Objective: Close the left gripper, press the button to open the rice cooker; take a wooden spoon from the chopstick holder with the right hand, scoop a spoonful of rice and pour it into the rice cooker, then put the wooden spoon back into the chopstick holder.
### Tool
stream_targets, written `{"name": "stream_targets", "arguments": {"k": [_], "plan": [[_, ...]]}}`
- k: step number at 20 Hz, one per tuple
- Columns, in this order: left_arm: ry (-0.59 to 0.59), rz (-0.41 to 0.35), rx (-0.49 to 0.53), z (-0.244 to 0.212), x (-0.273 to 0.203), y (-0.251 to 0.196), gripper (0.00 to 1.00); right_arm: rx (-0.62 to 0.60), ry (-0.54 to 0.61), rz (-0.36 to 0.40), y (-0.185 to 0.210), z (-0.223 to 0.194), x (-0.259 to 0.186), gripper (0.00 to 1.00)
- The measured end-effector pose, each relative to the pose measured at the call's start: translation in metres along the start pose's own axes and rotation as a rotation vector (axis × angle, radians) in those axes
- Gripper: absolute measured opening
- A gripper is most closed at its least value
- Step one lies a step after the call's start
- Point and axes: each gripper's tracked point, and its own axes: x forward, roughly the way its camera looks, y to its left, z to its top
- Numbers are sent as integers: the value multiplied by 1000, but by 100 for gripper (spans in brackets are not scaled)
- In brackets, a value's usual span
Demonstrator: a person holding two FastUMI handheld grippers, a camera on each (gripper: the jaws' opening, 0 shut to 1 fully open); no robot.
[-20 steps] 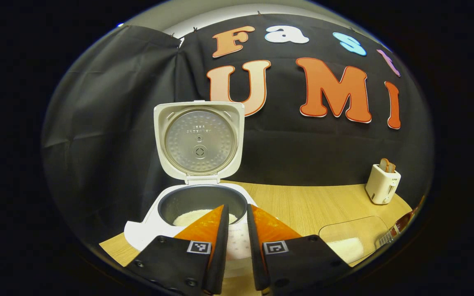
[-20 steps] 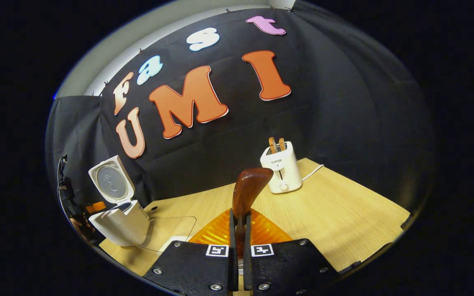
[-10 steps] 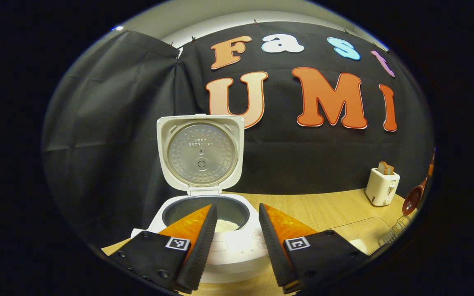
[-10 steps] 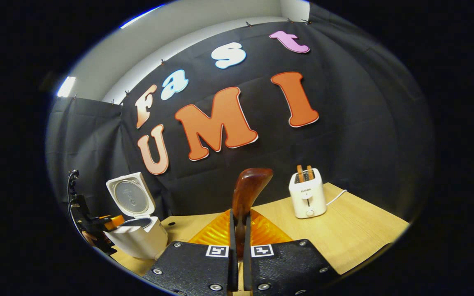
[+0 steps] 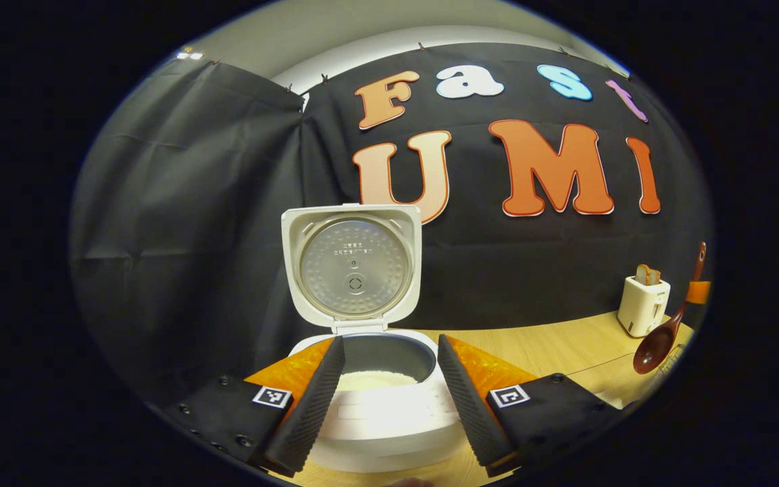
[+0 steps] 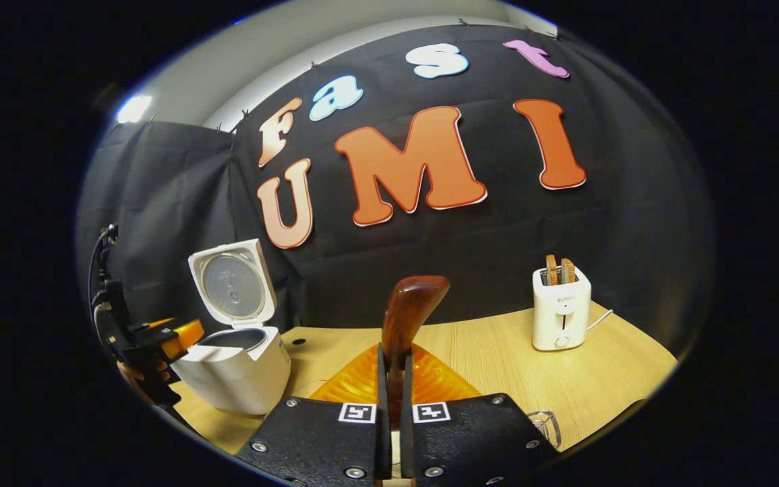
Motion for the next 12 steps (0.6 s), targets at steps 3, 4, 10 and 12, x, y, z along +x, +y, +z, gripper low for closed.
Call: {"name": "stream_targets", "arguments": {"k": [3,4,10,12], "plan": [[2,8,0,-5,1,5,90,-86,33,-19,10,-18,9,5],[3,11,-1,-5,2,7,90,-119,48,-28,11,-26,12,5],[5,20,3,-11,5,14,91,-355,69,-107,16,-49,23,5],[9,16,4,-14,3,15,91,-400,99,-123,16,-65,26,5]]}}
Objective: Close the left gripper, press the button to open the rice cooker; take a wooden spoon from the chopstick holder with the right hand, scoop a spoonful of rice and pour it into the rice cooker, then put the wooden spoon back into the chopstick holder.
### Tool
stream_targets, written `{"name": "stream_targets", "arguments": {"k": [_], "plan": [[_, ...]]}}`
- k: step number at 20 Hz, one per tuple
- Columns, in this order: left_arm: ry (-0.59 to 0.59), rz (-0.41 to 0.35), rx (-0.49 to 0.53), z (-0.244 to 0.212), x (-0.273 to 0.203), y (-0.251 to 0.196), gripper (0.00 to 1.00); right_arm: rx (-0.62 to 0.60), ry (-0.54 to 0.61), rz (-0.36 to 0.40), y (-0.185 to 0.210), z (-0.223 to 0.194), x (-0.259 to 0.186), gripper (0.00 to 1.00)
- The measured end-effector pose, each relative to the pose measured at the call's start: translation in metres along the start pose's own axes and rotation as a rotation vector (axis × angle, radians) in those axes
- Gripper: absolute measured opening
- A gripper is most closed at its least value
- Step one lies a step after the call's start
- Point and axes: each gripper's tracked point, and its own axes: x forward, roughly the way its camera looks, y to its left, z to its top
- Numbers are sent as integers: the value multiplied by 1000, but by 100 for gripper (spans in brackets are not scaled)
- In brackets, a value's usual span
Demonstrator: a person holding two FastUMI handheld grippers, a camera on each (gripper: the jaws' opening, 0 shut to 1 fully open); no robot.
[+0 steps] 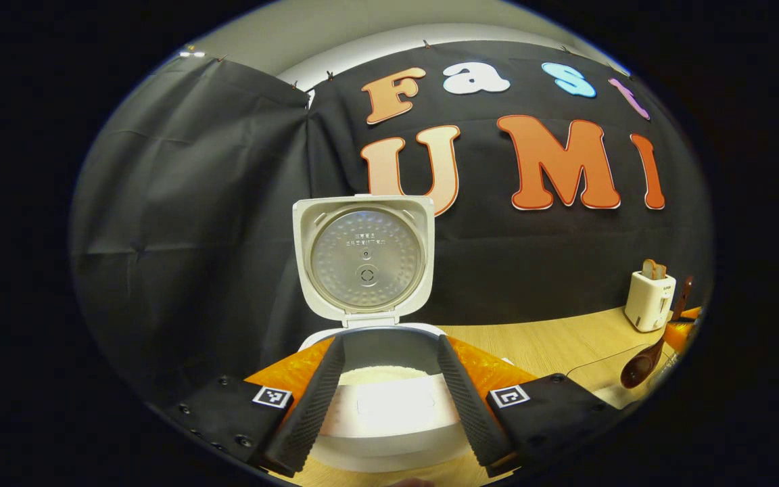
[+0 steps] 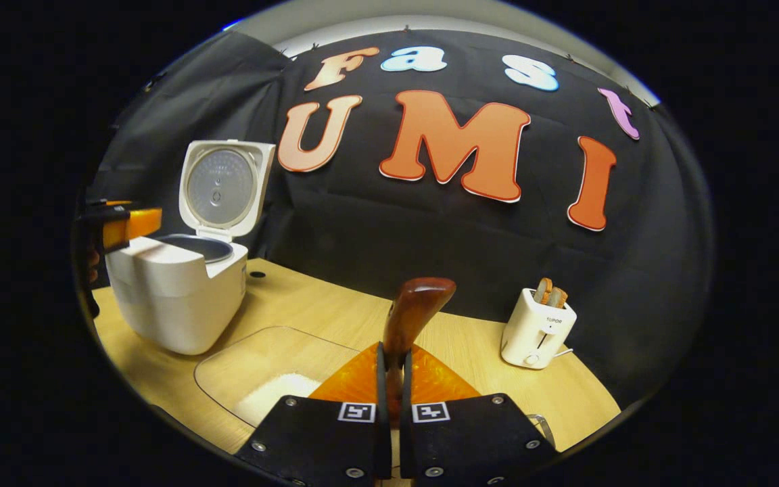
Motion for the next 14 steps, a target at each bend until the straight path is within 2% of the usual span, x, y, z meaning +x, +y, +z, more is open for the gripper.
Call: {"name": "stream_targets", "arguments": {"k": [3,6,11,14], "plan": [[2,4,-3,-3,0,5,91,-31,72,14,9,-23,3,5],[8,10,-18,-6,2,9,91,41,100,43,18,-26,0,5],[25,8,-30,-14,4,9,91,242,143,208,58,-17,-14,6],[33,9,-32,-17,3,10,91,347,187,281,75,-16,-18,5]]}}
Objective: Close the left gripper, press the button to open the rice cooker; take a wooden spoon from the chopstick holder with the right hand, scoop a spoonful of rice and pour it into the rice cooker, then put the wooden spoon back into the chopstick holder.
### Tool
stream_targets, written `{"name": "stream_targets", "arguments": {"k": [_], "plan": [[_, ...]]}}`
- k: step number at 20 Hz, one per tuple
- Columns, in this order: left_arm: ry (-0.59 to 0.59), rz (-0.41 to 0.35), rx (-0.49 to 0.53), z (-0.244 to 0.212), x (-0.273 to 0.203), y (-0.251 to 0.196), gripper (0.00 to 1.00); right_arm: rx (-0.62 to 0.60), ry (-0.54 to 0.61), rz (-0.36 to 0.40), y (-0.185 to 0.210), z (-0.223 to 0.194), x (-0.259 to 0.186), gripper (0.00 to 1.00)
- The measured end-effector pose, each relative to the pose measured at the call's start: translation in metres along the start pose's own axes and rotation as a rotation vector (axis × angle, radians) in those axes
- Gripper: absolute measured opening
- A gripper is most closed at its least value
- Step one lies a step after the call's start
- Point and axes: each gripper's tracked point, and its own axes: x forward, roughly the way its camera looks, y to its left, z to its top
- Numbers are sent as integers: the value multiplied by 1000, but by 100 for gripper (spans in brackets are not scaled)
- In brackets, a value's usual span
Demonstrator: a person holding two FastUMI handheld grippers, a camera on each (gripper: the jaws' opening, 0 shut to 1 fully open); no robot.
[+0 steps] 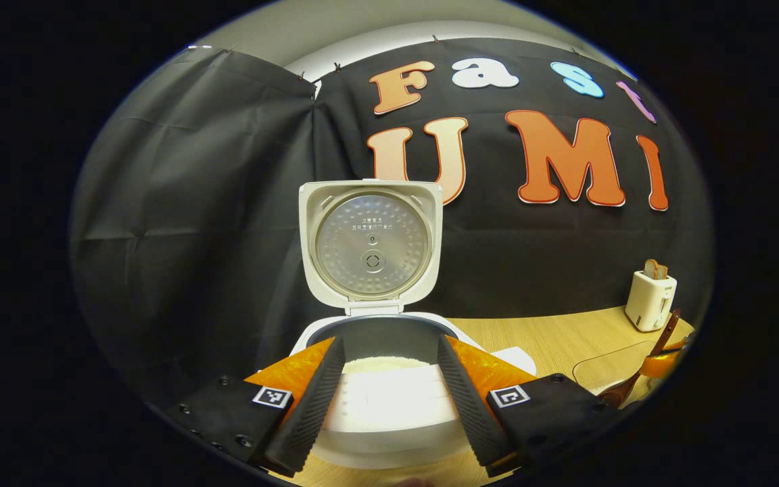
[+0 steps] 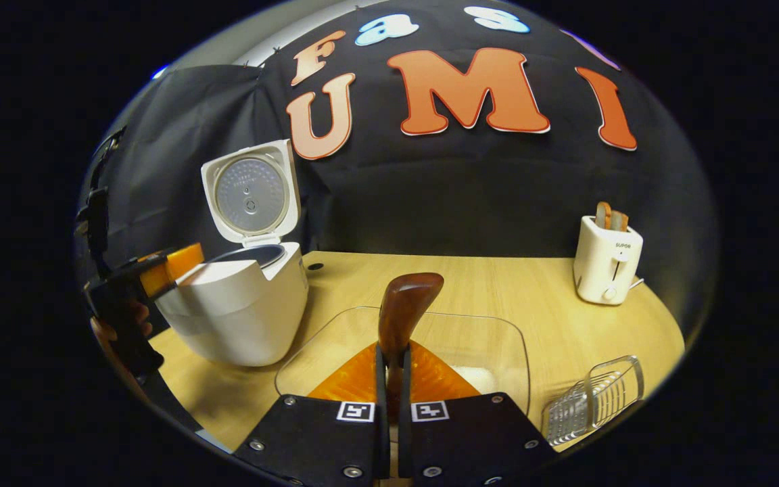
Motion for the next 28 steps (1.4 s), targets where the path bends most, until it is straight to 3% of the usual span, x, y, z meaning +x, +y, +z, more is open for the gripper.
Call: {"name": "stream_targets", "arguments": {"k": [3,8,16,21,28], "plan": [[-8,9,-6,2,-2,4,91,132,43,62,8,-3,4,6],[-5,20,-12,0,-4,11,91,365,97,74,-10,-7,14,6],[-5,26,-19,0,-4,14,91,485,121,94,-16,-9,15,5],[-9,30,-24,1,-6,15,91,655,165,129,-17,-15,18,5],[-12,39,-28,3,-5,18,91,855,131,150,-36,0,9,5]]}}
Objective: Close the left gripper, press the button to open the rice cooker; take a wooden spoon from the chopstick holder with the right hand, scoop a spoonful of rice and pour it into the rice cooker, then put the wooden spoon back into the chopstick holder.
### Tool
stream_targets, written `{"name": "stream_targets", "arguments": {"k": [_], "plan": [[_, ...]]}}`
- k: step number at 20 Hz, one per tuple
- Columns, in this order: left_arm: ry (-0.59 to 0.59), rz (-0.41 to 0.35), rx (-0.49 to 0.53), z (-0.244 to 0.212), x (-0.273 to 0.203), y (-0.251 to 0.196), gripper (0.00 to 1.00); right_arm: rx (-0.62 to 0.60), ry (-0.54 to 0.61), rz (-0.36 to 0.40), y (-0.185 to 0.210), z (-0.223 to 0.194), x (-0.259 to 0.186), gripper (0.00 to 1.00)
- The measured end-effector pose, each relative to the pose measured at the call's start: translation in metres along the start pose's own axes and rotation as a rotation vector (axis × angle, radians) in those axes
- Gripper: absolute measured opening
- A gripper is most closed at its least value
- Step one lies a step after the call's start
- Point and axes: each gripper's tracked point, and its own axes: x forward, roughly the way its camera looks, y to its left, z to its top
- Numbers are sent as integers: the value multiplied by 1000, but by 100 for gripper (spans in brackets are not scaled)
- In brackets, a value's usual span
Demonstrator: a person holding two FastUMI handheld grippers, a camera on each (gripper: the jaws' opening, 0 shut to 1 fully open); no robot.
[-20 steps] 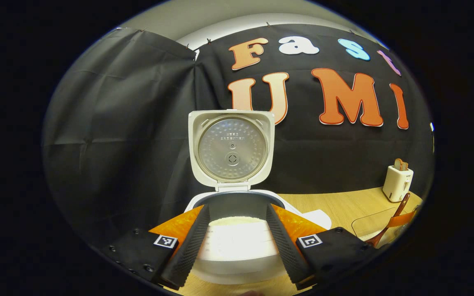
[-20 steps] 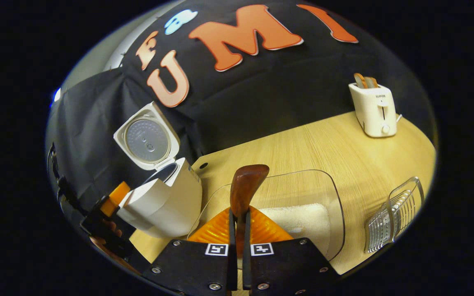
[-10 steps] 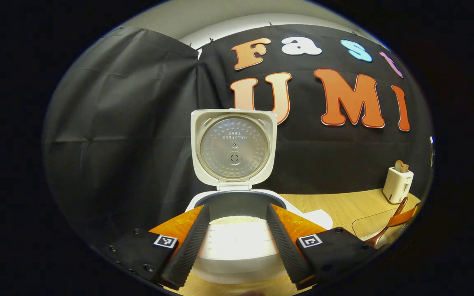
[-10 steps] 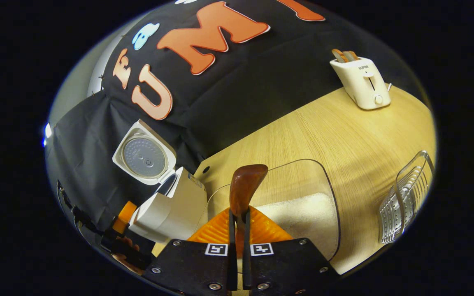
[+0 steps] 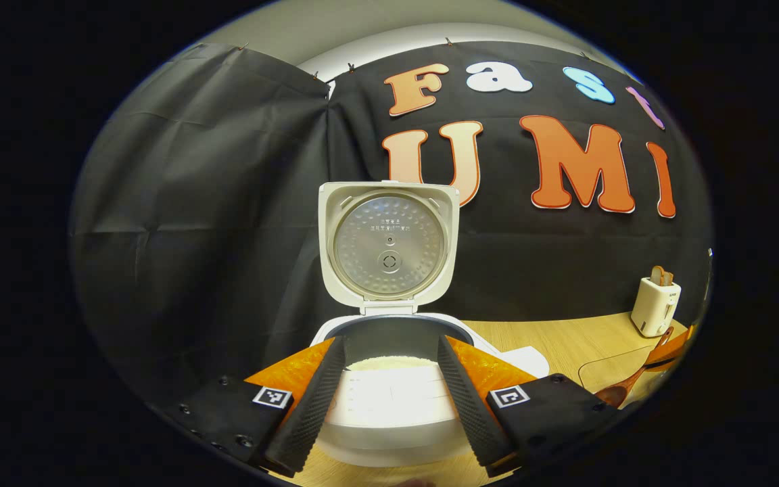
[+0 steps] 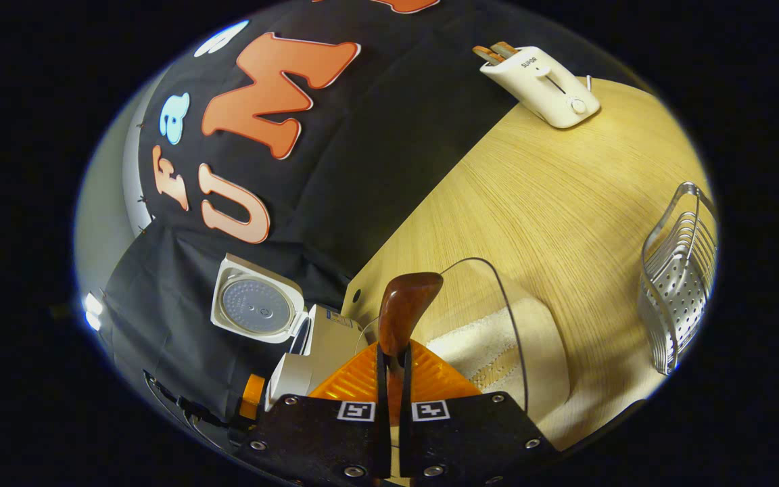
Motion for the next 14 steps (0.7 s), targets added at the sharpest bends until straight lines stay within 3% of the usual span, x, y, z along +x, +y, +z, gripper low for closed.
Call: {"name": "stream_targets", "arguments": {"k": [7,14], "plan": [[-8,14,4,5,0,2,91,214,-80,83,0,40,-18,5],[-13,0,-7,7,-2,-5,91,429,-62,286,45,57,-22,5]]}}
